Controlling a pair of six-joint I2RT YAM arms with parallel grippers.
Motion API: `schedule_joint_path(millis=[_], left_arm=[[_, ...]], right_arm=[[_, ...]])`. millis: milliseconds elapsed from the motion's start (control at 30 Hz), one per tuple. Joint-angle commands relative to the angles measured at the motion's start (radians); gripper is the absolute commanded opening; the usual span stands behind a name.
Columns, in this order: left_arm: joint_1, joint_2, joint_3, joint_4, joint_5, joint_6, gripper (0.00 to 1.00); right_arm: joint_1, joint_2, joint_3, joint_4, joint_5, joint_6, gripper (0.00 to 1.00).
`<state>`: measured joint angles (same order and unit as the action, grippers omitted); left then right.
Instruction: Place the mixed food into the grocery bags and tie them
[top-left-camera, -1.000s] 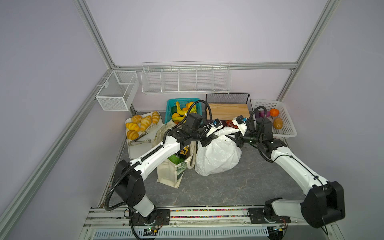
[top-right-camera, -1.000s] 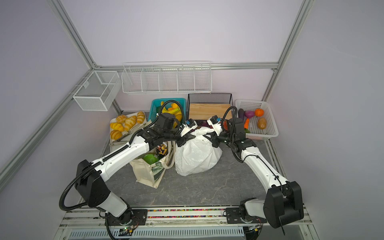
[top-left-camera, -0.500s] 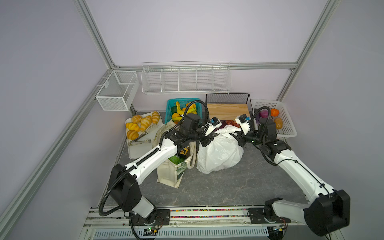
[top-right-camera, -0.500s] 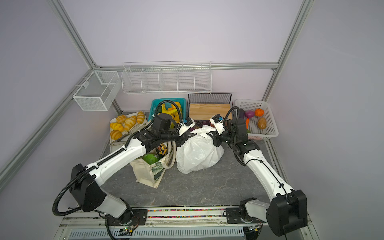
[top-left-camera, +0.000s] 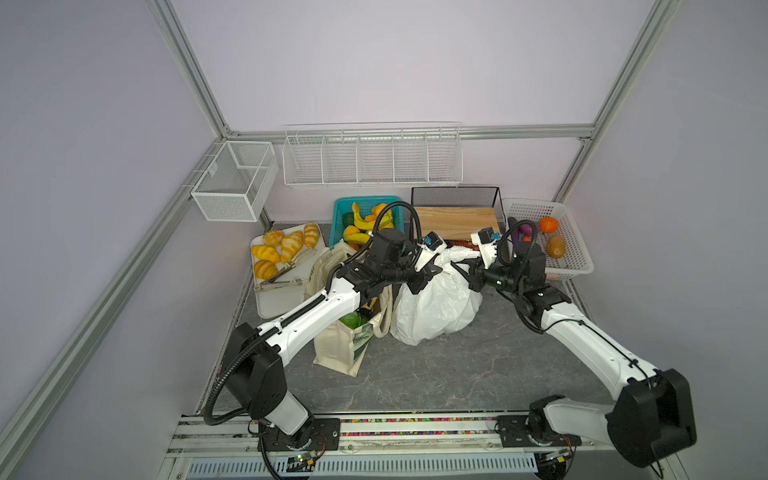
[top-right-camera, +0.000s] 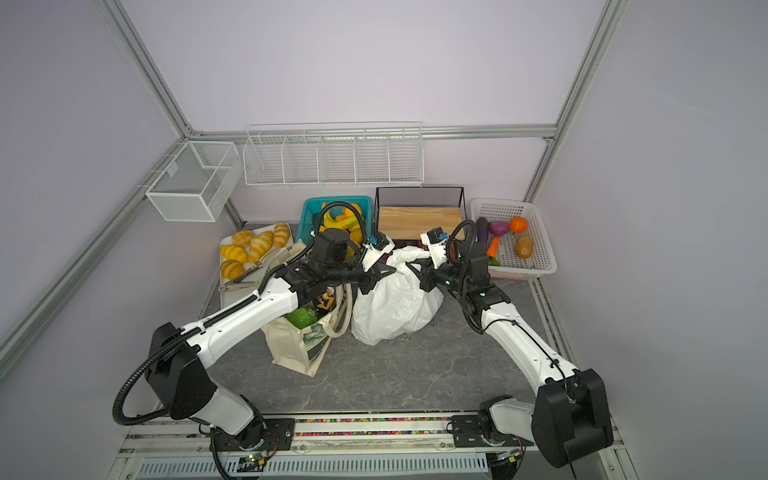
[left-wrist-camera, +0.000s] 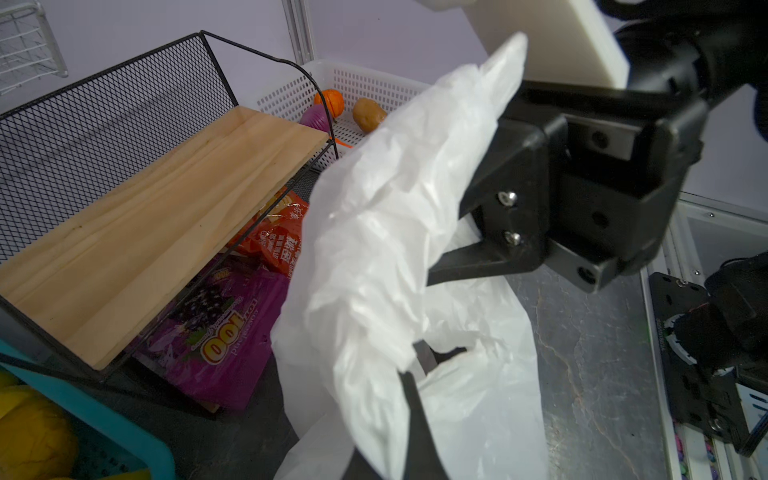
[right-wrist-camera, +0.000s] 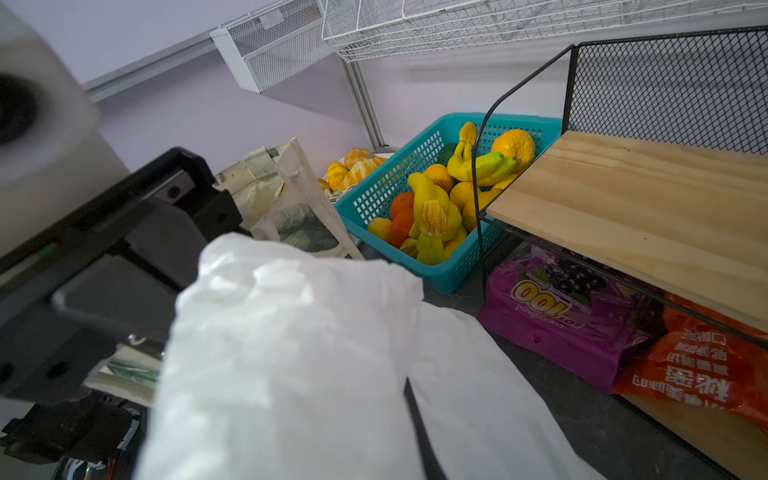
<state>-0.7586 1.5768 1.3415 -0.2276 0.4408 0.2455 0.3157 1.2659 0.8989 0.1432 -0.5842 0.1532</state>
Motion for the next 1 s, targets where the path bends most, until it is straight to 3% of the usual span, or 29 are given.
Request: schedule_joint_path(millis=[0,200,467,667,800,967], left_arm=[[-0.005,0.012,-0.013,0.024,-0.027,-0.027,0.00],[-0.005,-0.003,-0.029,0.032,-0.080,-0.021,0.00],[-0.010,-0.004,-0.062,0.150,0.027,-0.127,0.00],[-0.011,-0.015,-0.092,0.236,0.011,-0.222,0.13],[-0.011,-0.038,-0.123,0.249,0.001,-0.244,0.24],[-0.011,-0.073,-0.168,0.231,-0.026,-0.260,0.32]], right_arm=[[0.009,0.005,0.003,0.060,-0.007,0.059,0.07],[0.010,-0.004,0.017,0.040,0.015,0.105,0.07],[0.071,0.011,-0.052,0.222,0.096,0.268,0.07],[0.085,0.027,-0.065,0.255,0.118,0.263,0.07],[0.078,0.040,-0.081,0.299,0.117,0.279,0.06],[0.066,0.062,-0.078,0.324,0.103,0.295,0.06]])
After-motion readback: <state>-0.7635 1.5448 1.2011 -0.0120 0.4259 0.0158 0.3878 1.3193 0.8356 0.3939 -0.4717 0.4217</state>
